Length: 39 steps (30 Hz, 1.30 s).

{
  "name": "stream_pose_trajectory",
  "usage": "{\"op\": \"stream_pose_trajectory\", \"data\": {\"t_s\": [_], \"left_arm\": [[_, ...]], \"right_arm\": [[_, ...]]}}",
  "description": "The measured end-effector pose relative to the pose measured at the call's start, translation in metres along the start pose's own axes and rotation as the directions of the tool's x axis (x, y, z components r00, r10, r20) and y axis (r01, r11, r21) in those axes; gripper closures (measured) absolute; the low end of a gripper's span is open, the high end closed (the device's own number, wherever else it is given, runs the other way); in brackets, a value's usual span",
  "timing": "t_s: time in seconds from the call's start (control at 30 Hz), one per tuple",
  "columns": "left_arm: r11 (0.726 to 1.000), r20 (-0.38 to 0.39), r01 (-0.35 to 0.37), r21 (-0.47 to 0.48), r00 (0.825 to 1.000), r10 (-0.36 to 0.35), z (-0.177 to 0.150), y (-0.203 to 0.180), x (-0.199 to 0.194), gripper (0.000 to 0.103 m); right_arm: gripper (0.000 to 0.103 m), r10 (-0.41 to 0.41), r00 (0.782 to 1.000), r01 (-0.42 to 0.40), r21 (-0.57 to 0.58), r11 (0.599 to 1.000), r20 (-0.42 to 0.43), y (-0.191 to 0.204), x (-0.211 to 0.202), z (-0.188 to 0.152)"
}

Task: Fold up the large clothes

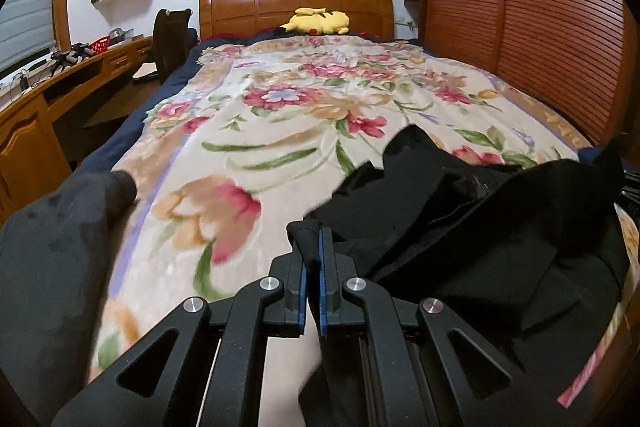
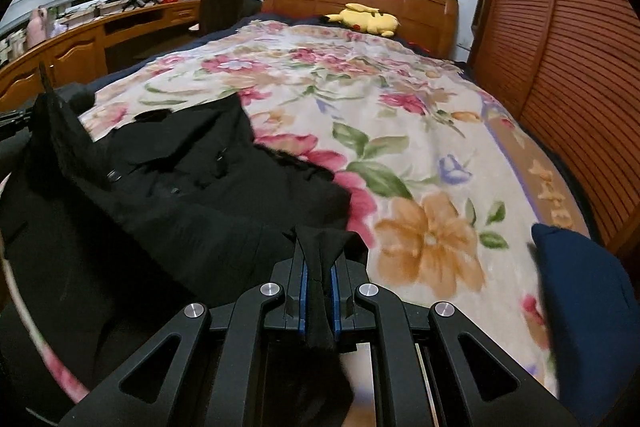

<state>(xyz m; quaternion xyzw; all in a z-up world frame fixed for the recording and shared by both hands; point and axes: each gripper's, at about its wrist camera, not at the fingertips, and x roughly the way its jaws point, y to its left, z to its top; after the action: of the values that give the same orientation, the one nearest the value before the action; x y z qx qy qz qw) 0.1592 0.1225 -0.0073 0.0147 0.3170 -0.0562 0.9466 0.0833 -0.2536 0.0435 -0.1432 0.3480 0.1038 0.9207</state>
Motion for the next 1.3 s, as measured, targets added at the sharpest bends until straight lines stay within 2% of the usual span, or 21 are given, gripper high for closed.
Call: {"op": "stream_pose_trajectory", "data": {"t_s": [0.3,0.47,0.63,0.77,0.87,0.9,0.93,0.97,1.0,1.03,1.07,1.1,1.13,1.3], "left_arm": [[0.997,0.026,-0.067,0.024,0.997,0.067,0.058,0.003,0.052,0.098],[0.996,-0.006,-0.086,0.016,0.996,0.087,0.061,0.009,0.091,0.098],[0.996,-0.027,-0.093,-0.008,0.995,0.093,0.064,0.02,0.117,0.098],[0.996,-0.048,-0.086,-0.006,0.995,0.085,0.063,0.021,0.126,0.098],[0.997,-0.049,-0.075,-0.009,0.996,0.075,0.064,0.022,0.121,0.095],[0.998,-0.045,-0.069,-0.013,0.997,0.068,0.063,0.022,0.117,0.093],[0.998,-0.044,-0.065,-0.018,0.997,0.064,0.063,0.022,0.113,0.083],[0.998,-0.043,-0.063,-0.023,0.997,0.062,0.063,0.022,0.111,0.066],[0.998,-0.031,-0.053,-0.032,0.998,0.052,0.062,0.023,0.104,0.06],[0.999,-0.024,-0.043,-0.033,0.999,0.042,0.062,0.023,0.1,0.052],[0.999,-0.019,-0.035,-0.032,0.999,0.034,0.062,0.023,0.094,0.039],[0.999,-0.012,-0.022,-0.031,1.0,0.022,0.061,0.021,0.087,0.032],[0.999,-0.004,-0.011,-0.031,1.0,0.011,0.06,0.021,0.08,0.022],[0.999,0.013,0.027,-0.026,1.0,-0.027,0.044,0.016,0.045,0.021]], "right_arm": [[0.095,-0.049,0.999,0.048,0.044,0.998,0.016,-0.007,0.077,0.076],[0.095,-0.069,0.998,0.068,0.042,0.997,0.011,0.0,0.116,0.105],[0.095,-0.095,0.995,0.095,0.044,0.994,-0.005,-0.004,0.158,0.111],[0.094,-0.091,0.995,0.093,0.066,0.993,-0.039,-0.004,0.17,0.106],[0.091,-0.091,0.994,0.095,0.067,0.993,-0.062,-0.003,0.171,0.104],[0.089,-0.09,0.994,0.095,0.077,0.993,-0.063,-0.004,0.169,0.106],[0.086,-0.087,0.995,0.092,0.086,0.992,-0.059,-0.005,0.166,0.108],[0.083,-0.085,0.995,0.089,0.095,0.991,-0.048,-0.006,0.161,0.109],[0.067,-0.096,0.995,0.099,0.099,0.99,-0.032,-0.007,0.156,0.111],[0.045,-0.112,0.994,0.112,0.105,0.988,-0.011,-0.007,0.148,0.113],[0.036,-0.12,0.993,0.118,0.118,0.986,0.016,-0.009,0.139,0.114],[0.026,-0.12,0.992,0.113,0.135,0.984,0.04,-0.011,0.13,0.115],[0.024,-0.117,0.992,0.108,0.148,0.983,0.055,-0.013,0.121,0.115],[0.024,-0.092,0.995,0.088,0.09,0.992,0.04,-0.002,0.095,0.099]]}}
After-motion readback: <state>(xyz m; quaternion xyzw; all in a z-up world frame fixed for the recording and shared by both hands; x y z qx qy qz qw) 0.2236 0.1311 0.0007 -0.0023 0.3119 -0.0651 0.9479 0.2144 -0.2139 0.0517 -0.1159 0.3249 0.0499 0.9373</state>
